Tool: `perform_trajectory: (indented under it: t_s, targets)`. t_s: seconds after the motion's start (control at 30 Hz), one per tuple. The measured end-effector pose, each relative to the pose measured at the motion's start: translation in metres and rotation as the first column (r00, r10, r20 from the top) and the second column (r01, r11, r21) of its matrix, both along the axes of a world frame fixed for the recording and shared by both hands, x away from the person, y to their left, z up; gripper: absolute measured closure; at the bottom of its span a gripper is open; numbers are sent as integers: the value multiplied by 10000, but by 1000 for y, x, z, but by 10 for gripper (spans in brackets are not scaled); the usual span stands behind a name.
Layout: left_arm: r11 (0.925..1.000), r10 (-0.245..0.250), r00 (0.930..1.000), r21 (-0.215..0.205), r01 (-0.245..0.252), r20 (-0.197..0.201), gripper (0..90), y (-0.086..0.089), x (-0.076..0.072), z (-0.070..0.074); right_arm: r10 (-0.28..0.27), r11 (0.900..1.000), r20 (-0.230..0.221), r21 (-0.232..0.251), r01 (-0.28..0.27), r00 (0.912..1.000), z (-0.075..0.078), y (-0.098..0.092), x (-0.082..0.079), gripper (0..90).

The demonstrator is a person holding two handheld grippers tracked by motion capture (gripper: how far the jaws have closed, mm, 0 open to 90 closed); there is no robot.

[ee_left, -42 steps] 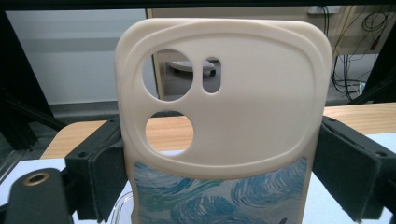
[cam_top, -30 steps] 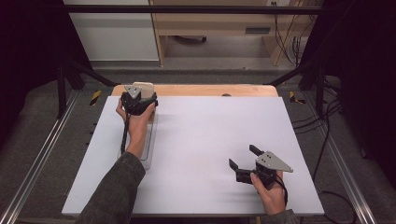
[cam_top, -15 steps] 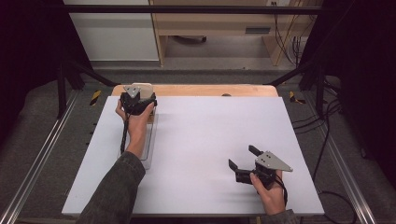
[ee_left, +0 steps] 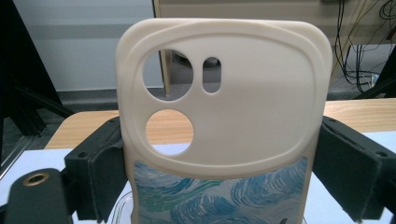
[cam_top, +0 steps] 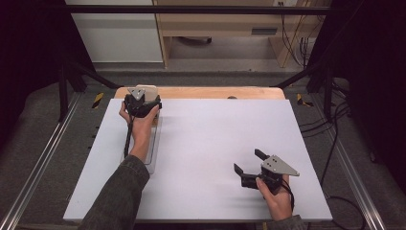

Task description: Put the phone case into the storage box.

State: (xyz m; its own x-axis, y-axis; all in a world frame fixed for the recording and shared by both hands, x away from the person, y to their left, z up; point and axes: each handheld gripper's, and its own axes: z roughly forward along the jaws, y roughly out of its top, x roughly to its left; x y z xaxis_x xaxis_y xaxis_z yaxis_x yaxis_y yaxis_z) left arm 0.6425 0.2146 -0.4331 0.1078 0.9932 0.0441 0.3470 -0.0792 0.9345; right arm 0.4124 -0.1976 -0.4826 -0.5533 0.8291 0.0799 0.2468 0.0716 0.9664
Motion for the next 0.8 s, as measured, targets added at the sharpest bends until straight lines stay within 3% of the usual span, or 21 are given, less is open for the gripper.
perform_trajectory:
  t_s: [0.2,0.33,0.5,0.8]
  targets:
    - [9999,110,9999,-95,-111,-63,109,1,0,1,-11,10000,27,-77,11,10000,0,0,0,62]
    - [9997,83,9994,235,-75,-323,109,-1,1,4,-37,10000,48,-28,37,10000,0,0,0,62]
    - [9992,24,9996,412,-12,-287,109,-7,2,7,-19,10000,78,-56,19,10000,0,-1,0,62]
    - [9999,166,9990,33,-165,-421,105,0,6,3,-28,10000,-15,4,28,10000,0,-1,0,61]
